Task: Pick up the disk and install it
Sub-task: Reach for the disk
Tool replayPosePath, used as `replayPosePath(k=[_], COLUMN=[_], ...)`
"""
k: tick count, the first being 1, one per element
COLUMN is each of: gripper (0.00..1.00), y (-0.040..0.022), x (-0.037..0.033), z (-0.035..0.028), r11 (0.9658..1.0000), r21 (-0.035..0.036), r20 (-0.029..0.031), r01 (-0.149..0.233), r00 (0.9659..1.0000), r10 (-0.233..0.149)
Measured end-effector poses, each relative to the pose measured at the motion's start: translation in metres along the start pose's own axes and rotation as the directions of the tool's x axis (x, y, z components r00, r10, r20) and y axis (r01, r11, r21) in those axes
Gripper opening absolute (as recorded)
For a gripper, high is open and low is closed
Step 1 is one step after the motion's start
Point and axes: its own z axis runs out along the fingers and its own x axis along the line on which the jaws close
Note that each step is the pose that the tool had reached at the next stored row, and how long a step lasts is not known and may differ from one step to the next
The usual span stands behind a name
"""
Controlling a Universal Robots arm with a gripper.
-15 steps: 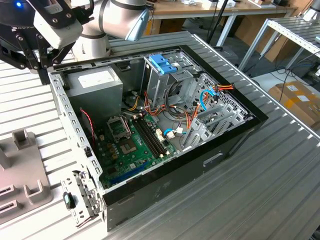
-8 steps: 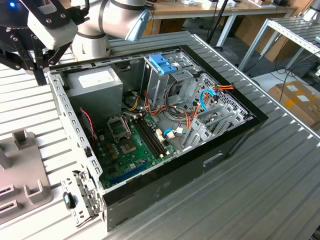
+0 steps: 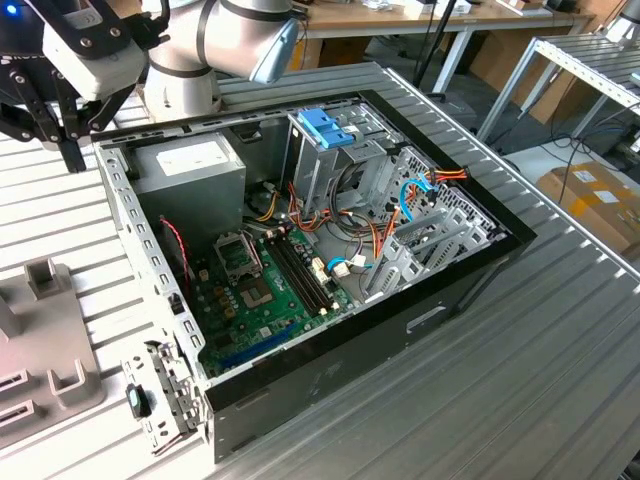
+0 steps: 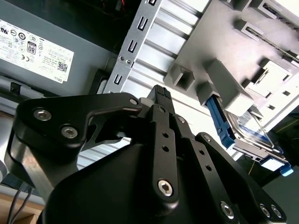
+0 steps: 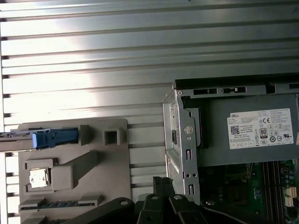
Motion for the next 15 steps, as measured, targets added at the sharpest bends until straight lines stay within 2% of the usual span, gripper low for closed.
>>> replayPosePath(k=[8, 15], gripper=[0.11, 0.11], y=[-0.0005, -0.0006], x=[0.0068, 0.008], z=[-0.0002, -0.0002], r11=[1.0, 1.0], r21=[-0.0001, -0.0001], r20=[0.0, 0.0], r01=[0.0, 0.0], r00=[1.0, 1.0], r10=[0.0, 0.0])
